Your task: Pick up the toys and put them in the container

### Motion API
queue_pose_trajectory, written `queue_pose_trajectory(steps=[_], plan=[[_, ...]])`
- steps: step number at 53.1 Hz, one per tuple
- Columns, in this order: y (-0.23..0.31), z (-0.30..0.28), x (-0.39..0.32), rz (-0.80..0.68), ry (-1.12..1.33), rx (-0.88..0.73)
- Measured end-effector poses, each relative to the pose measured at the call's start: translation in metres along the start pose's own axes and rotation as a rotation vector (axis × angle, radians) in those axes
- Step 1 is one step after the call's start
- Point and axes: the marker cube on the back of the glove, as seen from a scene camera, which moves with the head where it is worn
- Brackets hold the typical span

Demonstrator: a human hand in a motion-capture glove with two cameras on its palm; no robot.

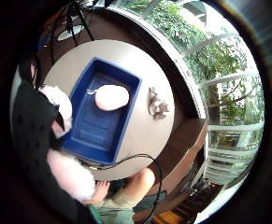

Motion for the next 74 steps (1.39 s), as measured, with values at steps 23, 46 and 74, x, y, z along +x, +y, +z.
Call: queue_pose_trajectory(steps=[23,46,74], plan=[[0.015,0.016,0.027,0.070,0.082,-0.281],[0.029,-0.060,0.114,0.106,0.006,-0.098],[0.039,-0.075,0.317,0.295,0.087,-0.144]])
